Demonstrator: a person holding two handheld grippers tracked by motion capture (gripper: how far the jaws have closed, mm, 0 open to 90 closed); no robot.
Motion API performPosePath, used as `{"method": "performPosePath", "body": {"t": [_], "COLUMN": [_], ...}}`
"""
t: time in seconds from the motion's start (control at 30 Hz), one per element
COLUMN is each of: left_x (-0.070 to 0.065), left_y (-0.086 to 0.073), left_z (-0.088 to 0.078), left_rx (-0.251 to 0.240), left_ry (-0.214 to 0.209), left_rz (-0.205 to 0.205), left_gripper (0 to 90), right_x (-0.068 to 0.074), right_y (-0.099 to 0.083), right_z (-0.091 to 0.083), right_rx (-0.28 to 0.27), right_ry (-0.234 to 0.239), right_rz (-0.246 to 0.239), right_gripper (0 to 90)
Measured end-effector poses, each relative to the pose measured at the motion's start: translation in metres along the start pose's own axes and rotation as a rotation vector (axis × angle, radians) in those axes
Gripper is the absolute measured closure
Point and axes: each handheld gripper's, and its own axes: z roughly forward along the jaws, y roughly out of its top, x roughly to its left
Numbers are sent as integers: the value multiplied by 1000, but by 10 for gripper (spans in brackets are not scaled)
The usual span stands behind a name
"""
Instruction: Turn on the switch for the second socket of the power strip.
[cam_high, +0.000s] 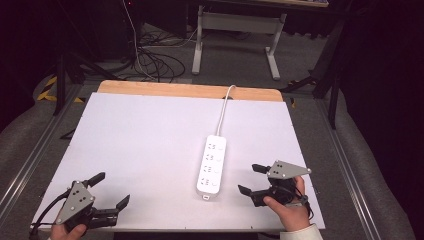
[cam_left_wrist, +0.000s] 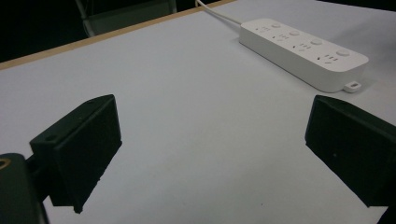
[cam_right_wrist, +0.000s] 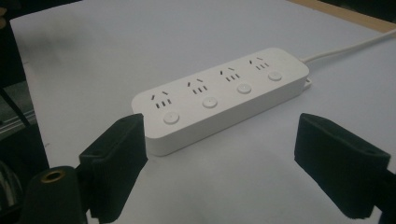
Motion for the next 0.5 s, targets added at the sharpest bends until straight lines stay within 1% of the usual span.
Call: {"method": "performPosePath", "body": {"t": [0.13, 0.23, 0.27, 0.3, 0.4, 0.5], "left_x": [0, 0, 1, 0, 1, 1], "left_y": [0, 0, 0, 0, 0, -1], "left_z": [0, 0, 0, 0, 0, 0], "left_rx": [0, 3, 4, 4, 10, 15], "left_ry": [-2, -7, -5, -8, -9, -8], "left_rz": [0, -1, 4, -2, 3, 1], "left_gripper": [42, 42, 42, 41, 38, 38], "right_x": [-3, -5, -6, -7, -10, -13], "right_y": [-12, -19, -22, -24, -31, -39], "right_z": [-1, -2, -2, -1, -1, 0], "right_rx": [-12, -11, -8, -4, 6, 19], "right_ry": [-14, -20, -23, -26, -41, -64], "right_rz": [-4, -2, 2, 4, 18, 42], "right_gripper": [168, 163, 162, 161, 155, 147]}}
